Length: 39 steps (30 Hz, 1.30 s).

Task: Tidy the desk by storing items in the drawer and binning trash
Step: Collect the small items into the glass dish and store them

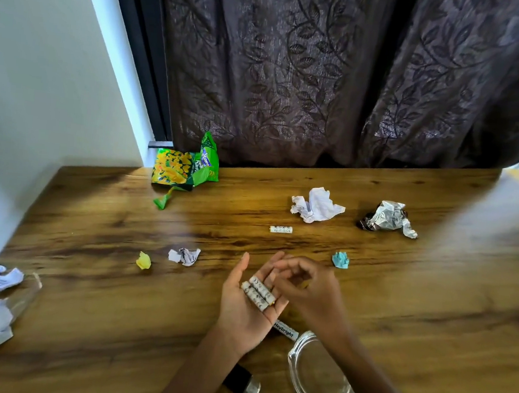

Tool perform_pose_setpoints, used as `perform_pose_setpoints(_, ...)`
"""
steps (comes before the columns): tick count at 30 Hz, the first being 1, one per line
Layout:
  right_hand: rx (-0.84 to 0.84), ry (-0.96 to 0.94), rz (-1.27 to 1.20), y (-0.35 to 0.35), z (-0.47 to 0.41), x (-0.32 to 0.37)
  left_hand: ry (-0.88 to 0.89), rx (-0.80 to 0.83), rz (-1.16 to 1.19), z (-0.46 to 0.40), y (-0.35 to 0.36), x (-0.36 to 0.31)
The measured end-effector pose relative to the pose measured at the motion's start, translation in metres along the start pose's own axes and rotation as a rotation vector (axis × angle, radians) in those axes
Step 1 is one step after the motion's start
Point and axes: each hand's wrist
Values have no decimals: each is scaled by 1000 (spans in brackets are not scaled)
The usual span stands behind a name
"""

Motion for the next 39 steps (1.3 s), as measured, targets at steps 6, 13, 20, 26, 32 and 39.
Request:
perform_pose_setpoints(6,13,51,197,-11,-3,-20,59,44,32,0,-2,-12)
perform_pose_setpoints(13,335,-81,697,15,12,-35,81,74,68,1,-6,-22)
perform_pose_setpoints(20,174,55,310,3,6,-14,108,34,25,2,-7,-21)
perform_pose_setpoints(26,90,-28,213,-4,-10,18,49,-26,11,2,-3,-5)
perform_pose_setpoints(32,6,-50,189,-1,-12,12,65,-4,38,2,-5,-11)
perform_pose_setpoints(39,178,-15,327,21,7,-12,204,47,138,5,-9,-43)
Point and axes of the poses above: each hand's wrist, its own z-axis away from the middle knuckle, its own y-axis out of the palm, x = y × z, and after that the axes turned 14 degrees about z, right-handed
